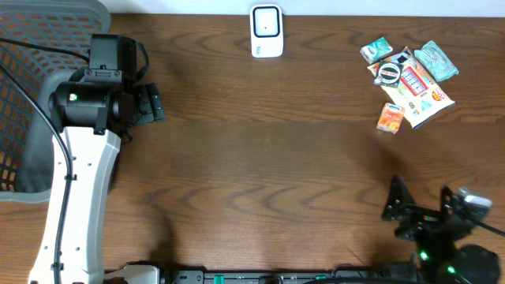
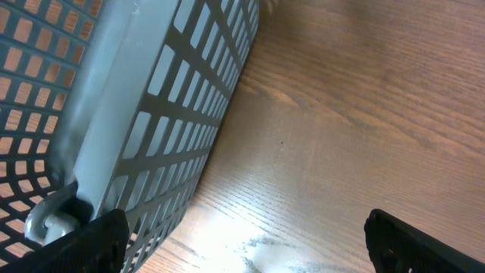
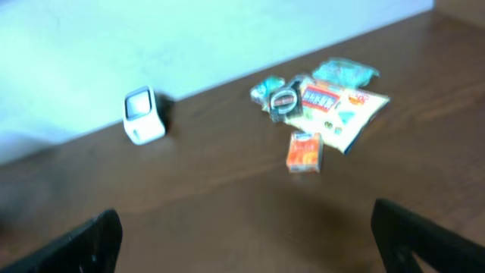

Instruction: Scan the item barcode

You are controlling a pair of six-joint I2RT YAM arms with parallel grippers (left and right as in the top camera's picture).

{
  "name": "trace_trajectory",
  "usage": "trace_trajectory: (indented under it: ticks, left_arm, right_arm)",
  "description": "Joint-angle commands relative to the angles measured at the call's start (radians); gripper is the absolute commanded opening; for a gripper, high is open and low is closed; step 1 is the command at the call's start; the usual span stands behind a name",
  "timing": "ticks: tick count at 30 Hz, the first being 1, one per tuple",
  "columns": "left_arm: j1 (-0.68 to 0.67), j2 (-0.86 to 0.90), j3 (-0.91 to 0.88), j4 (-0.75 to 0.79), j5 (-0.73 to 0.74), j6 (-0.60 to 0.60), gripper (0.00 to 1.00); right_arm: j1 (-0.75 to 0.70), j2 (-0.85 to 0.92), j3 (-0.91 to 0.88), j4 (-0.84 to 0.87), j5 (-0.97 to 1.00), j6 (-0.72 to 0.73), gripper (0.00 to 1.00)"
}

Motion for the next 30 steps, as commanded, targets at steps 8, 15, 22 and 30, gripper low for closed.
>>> trace_trajectory:
  ticks: [8, 15, 22, 30]
  left_arm:
    - [0.005, -0.007, 0.009, -0.004, -0.016, -0.006, 0.98]
    - [0.005, -0.007, 0.009, -0.004, -0.016, -0.006, 0.98]
    - [0.005, -0.007, 0.009, -0.004, -0.016, -0.006, 0.98]
    - [0.005, -0.007, 0.009, -0.004, -0.016, -0.006, 0.98]
  right_arm:
    - [-0.006, -0.115, -0.324, 0.309, -0.132, -0.163, 0.99]
    - [-0.006, -0.136, -0.438, 0.476, -0.136, -0.163, 0.99]
    - [-0.005, -0.136, -0.488, 0.577, -0.162, -0.164, 0.99]
    - [-0.005, -0.136, -0.612, 0.767, -0.242, -0.197, 0.99]
